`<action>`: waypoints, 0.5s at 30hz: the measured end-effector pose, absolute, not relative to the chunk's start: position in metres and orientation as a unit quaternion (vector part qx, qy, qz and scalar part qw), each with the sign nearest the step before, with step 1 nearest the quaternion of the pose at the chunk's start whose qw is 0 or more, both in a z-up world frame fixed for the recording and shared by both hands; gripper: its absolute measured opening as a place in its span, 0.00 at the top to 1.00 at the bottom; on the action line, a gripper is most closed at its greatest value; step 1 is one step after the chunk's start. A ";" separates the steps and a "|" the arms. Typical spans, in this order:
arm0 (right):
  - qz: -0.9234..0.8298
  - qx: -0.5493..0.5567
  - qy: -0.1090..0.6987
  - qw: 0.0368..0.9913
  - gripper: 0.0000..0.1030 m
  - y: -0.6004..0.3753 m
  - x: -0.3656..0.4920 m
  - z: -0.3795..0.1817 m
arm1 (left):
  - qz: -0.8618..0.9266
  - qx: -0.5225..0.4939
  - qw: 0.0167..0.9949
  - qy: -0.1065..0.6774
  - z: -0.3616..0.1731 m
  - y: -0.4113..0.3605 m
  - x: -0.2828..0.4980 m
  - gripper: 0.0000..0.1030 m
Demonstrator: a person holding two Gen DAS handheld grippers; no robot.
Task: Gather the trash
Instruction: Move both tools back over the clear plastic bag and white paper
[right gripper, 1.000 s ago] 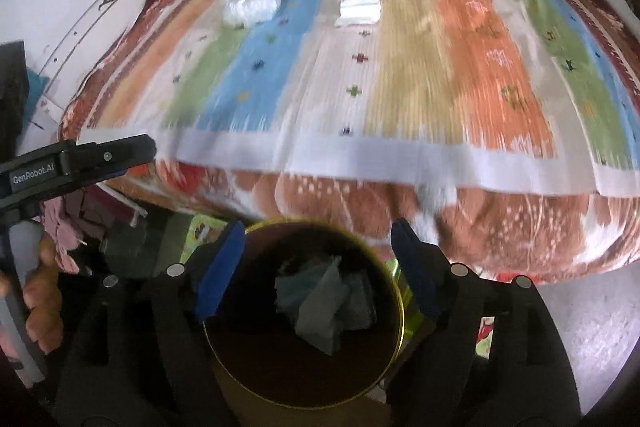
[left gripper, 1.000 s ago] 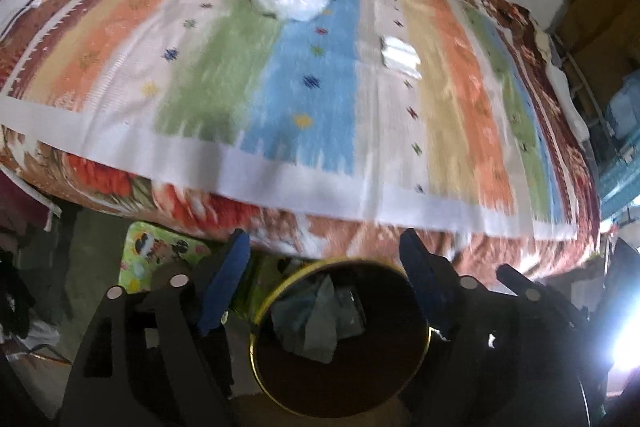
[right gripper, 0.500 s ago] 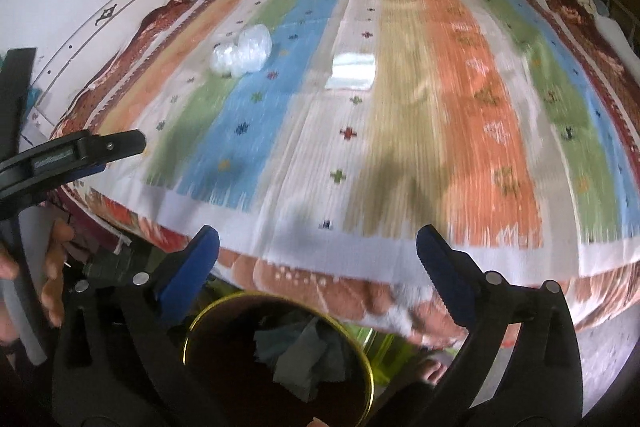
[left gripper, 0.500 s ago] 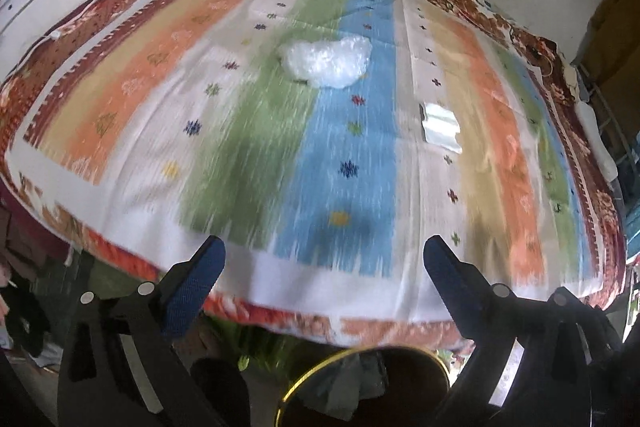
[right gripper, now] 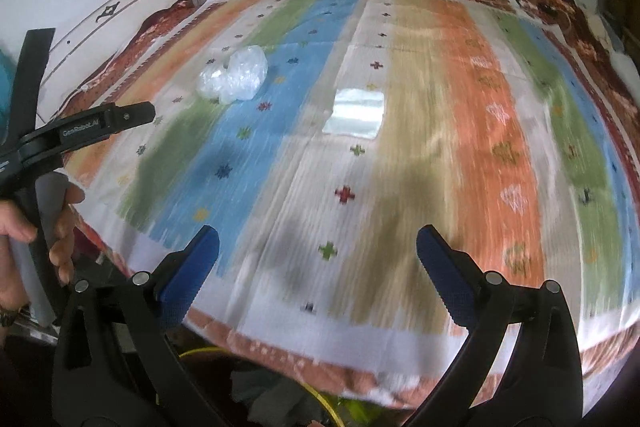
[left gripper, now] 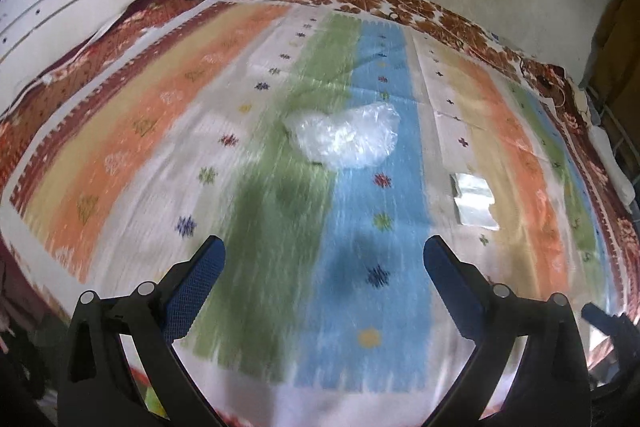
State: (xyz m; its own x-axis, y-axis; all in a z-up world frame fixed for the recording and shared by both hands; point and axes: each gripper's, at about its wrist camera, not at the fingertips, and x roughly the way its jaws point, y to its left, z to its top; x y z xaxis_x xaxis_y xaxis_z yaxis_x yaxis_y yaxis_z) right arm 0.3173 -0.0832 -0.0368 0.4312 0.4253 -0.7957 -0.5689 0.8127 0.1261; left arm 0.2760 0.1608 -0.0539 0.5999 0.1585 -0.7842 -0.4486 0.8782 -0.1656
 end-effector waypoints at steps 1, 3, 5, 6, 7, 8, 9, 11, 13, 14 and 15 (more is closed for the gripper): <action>0.298 -0.078 0.441 0.843 0.09 -0.081 0.320 -0.037 | 0.166 -0.171 0.879 0.412 -0.057 0.162 0.282 0.06; 0.300 -0.077 0.440 0.843 0.09 -0.077 0.329 -0.042 | 0.160 -0.148 0.882 0.417 -0.063 0.161 0.291 0.06; 0.301 -0.076 0.441 0.843 0.09 -0.073 0.338 -0.047 | 0.154 -0.131 0.888 0.412 -0.066 0.161 0.298 0.06; 0.299 -0.078 0.441 0.843 0.09 -0.071 0.343 -0.051 | 0.149 -0.129 0.891 0.410 -0.066 0.161 0.301 0.06; 0.297 -0.079 0.441 0.843 0.09 -0.069 0.347 -0.053 | 0.142 -0.130 0.893 0.406 -0.066 0.162 0.305 0.06; 0.297 -0.080 0.443 0.843 0.09 -0.068 0.351 -0.055 | 0.131 -0.135 0.897 0.399 -0.064 0.163 0.309 0.06; 0.296 -0.079 0.442 0.843 0.09 -0.067 0.357 -0.057 | 0.123 -0.135 0.901 0.394 -0.063 0.162 0.312 0.06; 0.295 -0.077 0.442 0.844 0.09 -0.065 0.365 -0.061 | 0.115 -0.129 0.905 0.388 -0.060 0.163 0.319 0.06; 0.290 -0.072 0.445 0.844 0.10 -0.064 0.376 -0.065 | 0.112 -0.121 0.907 0.387 -0.062 0.165 0.330 0.06; 0.288 -0.069 0.448 0.844 0.10 -0.063 0.383 -0.067 | 0.111 -0.117 0.907 0.388 -0.063 0.167 0.335 0.06; 0.287 -0.066 0.450 0.843 0.10 -0.062 0.388 -0.069 | 0.110 -0.115 0.907 0.389 -0.064 0.167 0.338 0.06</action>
State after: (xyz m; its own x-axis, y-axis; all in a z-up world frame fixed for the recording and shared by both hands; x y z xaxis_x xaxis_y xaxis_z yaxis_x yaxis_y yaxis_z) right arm 0.3876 -0.0625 -0.0690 0.4314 0.4237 -0.7965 -0.5432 0.8269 0.1456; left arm 0.3385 0.1673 -0.0645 0.6724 0.1095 -0.7320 -0.2894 0.9492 -0.1238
